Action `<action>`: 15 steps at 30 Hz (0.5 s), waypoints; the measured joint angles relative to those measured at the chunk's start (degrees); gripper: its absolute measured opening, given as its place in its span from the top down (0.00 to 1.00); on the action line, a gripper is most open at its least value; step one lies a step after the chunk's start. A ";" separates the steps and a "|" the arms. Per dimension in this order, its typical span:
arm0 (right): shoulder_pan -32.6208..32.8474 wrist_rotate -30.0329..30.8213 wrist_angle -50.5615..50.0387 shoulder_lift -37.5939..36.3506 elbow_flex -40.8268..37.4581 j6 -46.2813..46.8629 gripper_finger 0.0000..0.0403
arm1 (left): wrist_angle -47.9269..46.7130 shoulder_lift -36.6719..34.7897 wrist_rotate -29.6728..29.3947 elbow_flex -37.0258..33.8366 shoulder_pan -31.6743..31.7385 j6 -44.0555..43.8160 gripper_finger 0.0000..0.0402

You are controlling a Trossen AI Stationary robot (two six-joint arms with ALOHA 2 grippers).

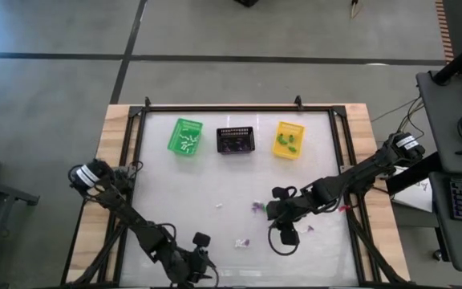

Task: Sort Halloween decoration
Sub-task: Put the purple witch hat toy into the black basket

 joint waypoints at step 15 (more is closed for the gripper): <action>0.99 0.01 -0.12 0.00 -0.07 5.76 0.73 | 9.66 4.71 2.69 0.45 -0.37 14.88 0.61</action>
